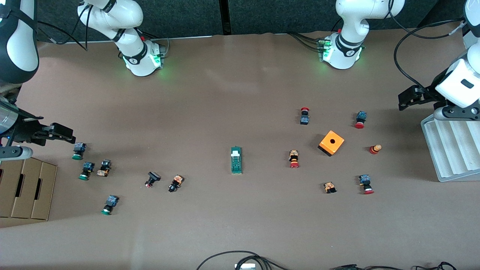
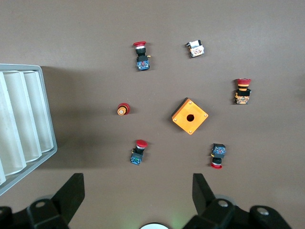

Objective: Close load switch with both arms

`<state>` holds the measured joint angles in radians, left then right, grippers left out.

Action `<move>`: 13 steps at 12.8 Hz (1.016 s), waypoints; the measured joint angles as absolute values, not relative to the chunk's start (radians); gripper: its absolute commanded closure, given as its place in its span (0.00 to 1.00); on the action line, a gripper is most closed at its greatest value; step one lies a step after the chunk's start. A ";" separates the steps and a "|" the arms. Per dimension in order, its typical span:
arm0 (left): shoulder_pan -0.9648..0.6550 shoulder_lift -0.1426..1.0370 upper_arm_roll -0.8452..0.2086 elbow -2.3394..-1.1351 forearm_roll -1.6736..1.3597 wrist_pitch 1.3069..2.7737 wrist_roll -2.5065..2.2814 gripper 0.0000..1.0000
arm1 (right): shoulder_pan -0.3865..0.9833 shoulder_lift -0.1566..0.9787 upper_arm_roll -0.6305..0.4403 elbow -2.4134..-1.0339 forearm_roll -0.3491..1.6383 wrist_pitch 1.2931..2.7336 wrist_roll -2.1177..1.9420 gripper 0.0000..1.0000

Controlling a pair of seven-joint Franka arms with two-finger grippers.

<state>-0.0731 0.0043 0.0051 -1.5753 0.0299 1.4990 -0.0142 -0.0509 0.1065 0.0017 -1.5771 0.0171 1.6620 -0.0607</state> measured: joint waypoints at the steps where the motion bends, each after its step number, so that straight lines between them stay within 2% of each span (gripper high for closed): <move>1: -0.073 0.004 0.005 -1.575 0.030 1.499 -0.014 0.00 | -0.051 0.106 0.002 -1.577 0.017 1.662 -0.061 0.00; 9: -0.073 0.004 0.004 -1.575 0.028 1.499 -0.016 0.00 | -0.051 0.107 0.000 -1.577 0.017 1.663 -0.061 0.00; 13: -0.080 0.004 -0.081 -1.567 0.026 1.499 -0.150 0.00 | -0.060 0.108 -0.009 -1.577 0.017 1.673 -0.061 0.00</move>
<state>-0.0799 0.0043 -0.0807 -1.5672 0.0260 1.4994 -0.1503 -0.0598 0.1083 -0.0089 -1.5771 0.0170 1.6726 -0.0607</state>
